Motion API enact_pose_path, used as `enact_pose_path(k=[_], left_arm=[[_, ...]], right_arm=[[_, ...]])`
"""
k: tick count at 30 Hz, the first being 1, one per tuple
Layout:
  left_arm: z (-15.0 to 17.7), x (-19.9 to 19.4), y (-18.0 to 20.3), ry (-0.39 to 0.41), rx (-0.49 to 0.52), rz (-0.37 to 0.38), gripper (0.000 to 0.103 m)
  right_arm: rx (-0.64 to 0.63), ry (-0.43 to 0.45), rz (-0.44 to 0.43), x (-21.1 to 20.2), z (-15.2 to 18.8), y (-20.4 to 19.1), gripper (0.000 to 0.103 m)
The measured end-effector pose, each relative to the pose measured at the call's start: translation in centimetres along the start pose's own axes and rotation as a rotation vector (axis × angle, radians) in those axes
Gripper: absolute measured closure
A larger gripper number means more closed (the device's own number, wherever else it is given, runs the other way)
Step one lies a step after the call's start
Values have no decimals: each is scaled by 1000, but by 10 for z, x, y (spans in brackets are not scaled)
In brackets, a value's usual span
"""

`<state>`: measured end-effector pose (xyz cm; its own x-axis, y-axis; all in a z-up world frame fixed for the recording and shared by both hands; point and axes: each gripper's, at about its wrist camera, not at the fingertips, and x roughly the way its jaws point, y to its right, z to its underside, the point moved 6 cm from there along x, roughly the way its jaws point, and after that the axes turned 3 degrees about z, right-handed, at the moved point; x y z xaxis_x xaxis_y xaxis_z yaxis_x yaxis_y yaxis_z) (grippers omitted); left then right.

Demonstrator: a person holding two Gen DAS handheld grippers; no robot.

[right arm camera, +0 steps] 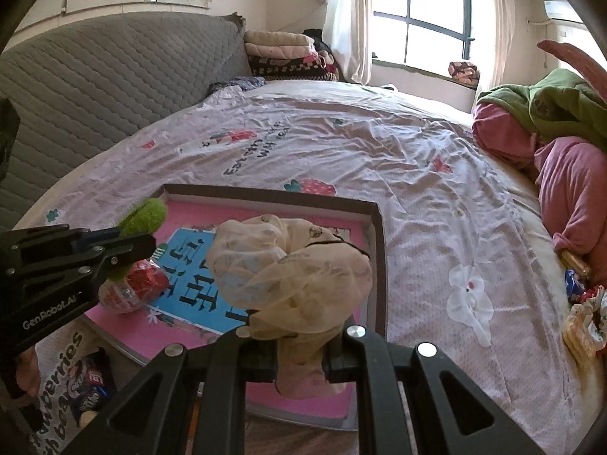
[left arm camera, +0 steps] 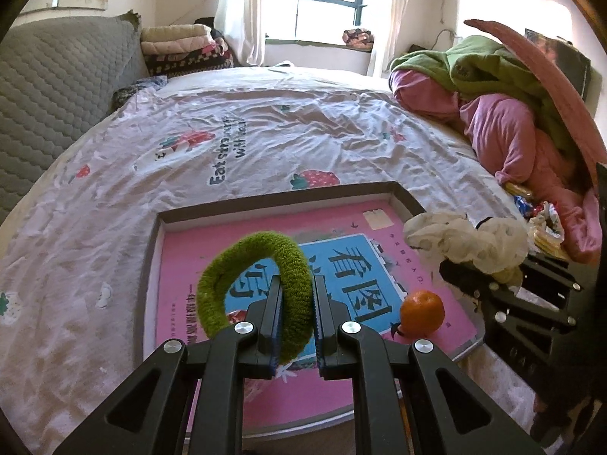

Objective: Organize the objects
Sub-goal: 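Lower the green ring into the tray while the right tool holds the bag above it, then open the left tool to release the green ring while the right tool releases the cloth bag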

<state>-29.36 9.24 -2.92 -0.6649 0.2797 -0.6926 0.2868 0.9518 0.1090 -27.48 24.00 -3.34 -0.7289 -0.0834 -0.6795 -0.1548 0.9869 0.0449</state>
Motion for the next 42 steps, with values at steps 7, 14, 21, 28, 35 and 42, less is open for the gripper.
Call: enact_pose_path(k=[7, 14, 21, 28, 35, 42], left_arm=[[-1, 17, 15, -30, 17, -8, 89], [7, 40, 24, -107, 50, -39, 88], [14, 53, 22, -147, 29, -34, 88], [20, 63, 21, -182, 24, -35, 88], [25, 69, 20, -213, 22, -34, 79], [28, 67, 17, -224, 15, -30, 60]], right_arm=[[-1, -13, 8, 5, 3, 1, 87], [0, -42, 20, 13, 7, 2, 87], [0, -71, 26, 22, 13, 3, 87], [12, -81, 37, 26, 15, 8, 87], [14, -87, 49, 25, 14, 9, 81], [15, -89, 59, 24, 12, 8, 71]])
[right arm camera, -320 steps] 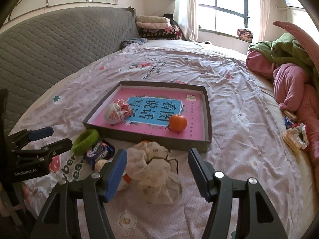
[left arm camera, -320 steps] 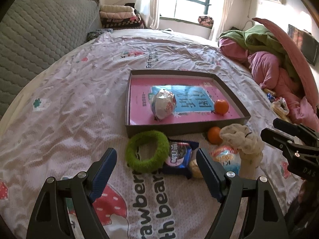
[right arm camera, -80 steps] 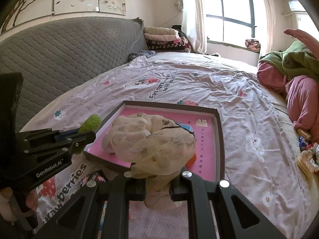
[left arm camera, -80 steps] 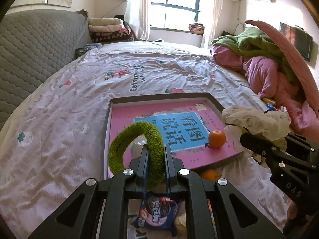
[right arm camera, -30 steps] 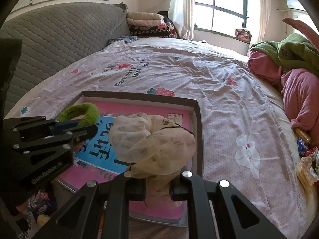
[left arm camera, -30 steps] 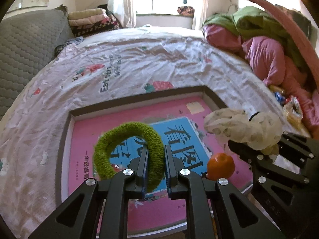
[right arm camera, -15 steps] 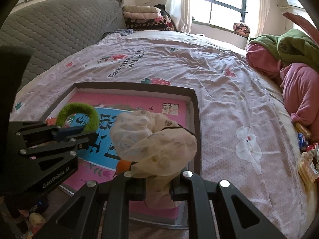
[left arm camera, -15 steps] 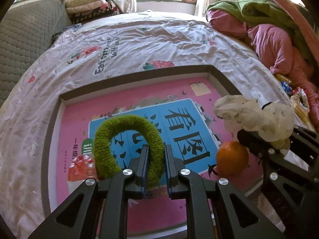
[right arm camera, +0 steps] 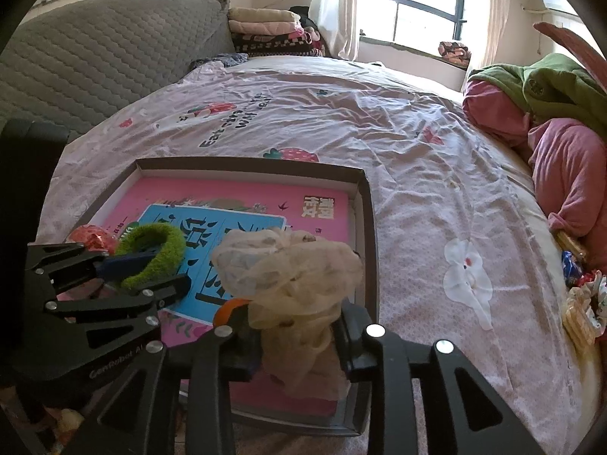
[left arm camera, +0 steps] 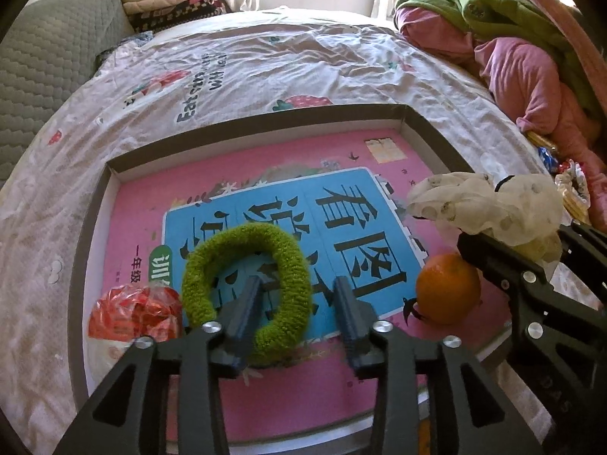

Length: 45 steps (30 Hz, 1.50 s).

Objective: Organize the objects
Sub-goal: 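Open the left tool to release the green ring while the right tool releases the cloth bag, then withdraw both open tools from the tray toward the Oreo pack and Kinder egg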

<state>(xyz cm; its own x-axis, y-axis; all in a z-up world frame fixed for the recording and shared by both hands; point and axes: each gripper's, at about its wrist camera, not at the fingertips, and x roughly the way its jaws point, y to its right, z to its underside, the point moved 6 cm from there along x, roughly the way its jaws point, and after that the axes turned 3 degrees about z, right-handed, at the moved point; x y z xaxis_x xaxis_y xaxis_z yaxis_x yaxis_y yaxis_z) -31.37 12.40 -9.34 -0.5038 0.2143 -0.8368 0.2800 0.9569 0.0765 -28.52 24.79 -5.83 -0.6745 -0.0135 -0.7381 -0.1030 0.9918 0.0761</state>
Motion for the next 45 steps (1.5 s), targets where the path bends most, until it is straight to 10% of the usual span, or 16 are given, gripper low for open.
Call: enact_pose_path(k=[17, 45], left_arm=[[-1, -34, -11, 19, -32, 25, 31], [21, -120, -39, 182, -67, -18, 23]], right_arm=[[-12, 13, -52, -17, -7, -10, 51], [-9, 131, -87, -89, -9, -33, 33]])
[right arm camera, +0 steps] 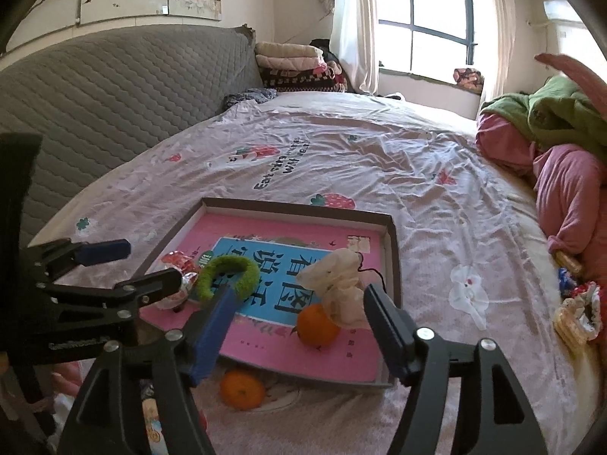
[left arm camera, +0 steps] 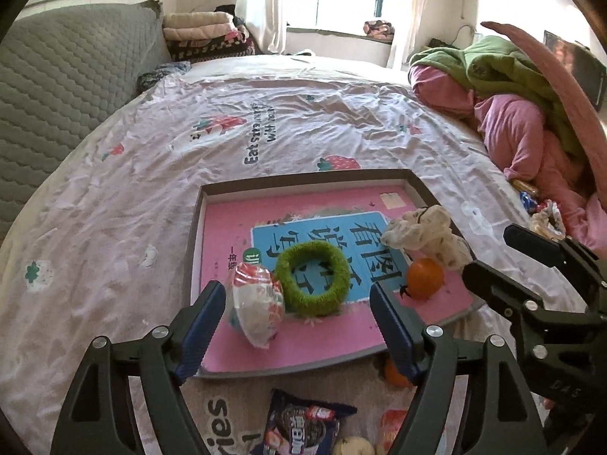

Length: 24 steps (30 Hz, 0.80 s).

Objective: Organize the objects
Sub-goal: 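Withdraw both open tools from the tray toward the Oreo pack and Kinder egg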

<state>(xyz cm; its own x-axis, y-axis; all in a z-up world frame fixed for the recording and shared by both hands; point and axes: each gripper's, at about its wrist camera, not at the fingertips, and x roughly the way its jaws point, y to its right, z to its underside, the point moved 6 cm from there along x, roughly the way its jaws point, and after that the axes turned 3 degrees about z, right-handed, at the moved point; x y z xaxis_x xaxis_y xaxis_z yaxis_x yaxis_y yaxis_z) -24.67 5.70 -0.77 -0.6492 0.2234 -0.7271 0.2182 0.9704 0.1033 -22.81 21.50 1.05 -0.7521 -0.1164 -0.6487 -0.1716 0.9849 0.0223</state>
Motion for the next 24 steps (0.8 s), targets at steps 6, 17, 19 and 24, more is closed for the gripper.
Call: enact_pose_path(k=[6, 17, 19, 24], left_arm=[[9, -21, -3, 48, 7, -10, 20], [32, -40, -8, 63, -3, -12, 19], [33, -42, -9, 71, -7, -17, 19], [39, -43, -14, 76, -12, -33, 19]], right_arm=[[-13, 25, 17, -16, 4, -9, 32], [-25, 42, -6, -35, 16, -28, 32], [-19, 38, -12, -36, 18, -29, 31], [-11, 26, -21, -36, 25, -32, 31]])
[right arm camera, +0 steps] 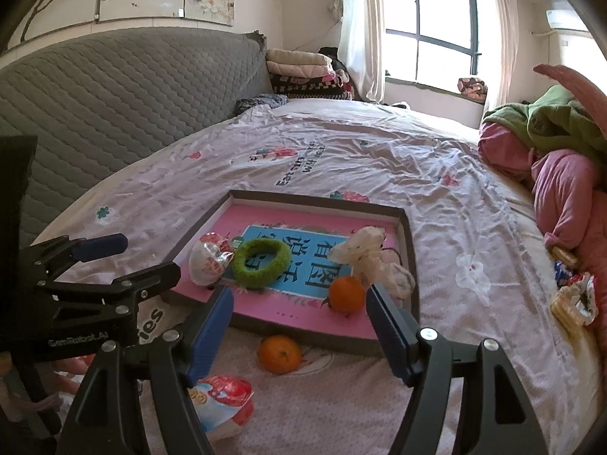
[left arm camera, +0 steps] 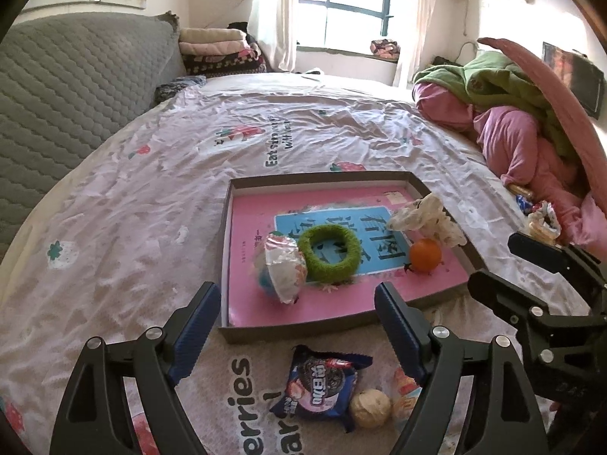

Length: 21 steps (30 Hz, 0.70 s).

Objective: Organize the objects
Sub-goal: 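Withdraw both open tools from the tray toward the Oreo pack and Kinder egg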

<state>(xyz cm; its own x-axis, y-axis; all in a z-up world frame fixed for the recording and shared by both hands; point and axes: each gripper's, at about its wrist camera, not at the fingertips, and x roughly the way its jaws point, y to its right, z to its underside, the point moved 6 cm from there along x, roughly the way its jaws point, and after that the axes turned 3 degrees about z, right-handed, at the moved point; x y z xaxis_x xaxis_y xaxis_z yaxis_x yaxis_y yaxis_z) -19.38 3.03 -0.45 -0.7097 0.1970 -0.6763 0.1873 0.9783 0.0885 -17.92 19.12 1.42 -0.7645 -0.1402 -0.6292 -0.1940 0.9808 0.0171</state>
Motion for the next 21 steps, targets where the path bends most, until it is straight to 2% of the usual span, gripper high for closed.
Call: enact_pose_path(k=[10, 21], left_arm=[[20, 13, 1, -63, 9, 15, 19], [28, 13, -1, -83, -7, 17, 19]], right_arm=[[4, -23, 11, 2, 12, 0, 31], [3, -24, 9, -2, 15, -3, 31]])
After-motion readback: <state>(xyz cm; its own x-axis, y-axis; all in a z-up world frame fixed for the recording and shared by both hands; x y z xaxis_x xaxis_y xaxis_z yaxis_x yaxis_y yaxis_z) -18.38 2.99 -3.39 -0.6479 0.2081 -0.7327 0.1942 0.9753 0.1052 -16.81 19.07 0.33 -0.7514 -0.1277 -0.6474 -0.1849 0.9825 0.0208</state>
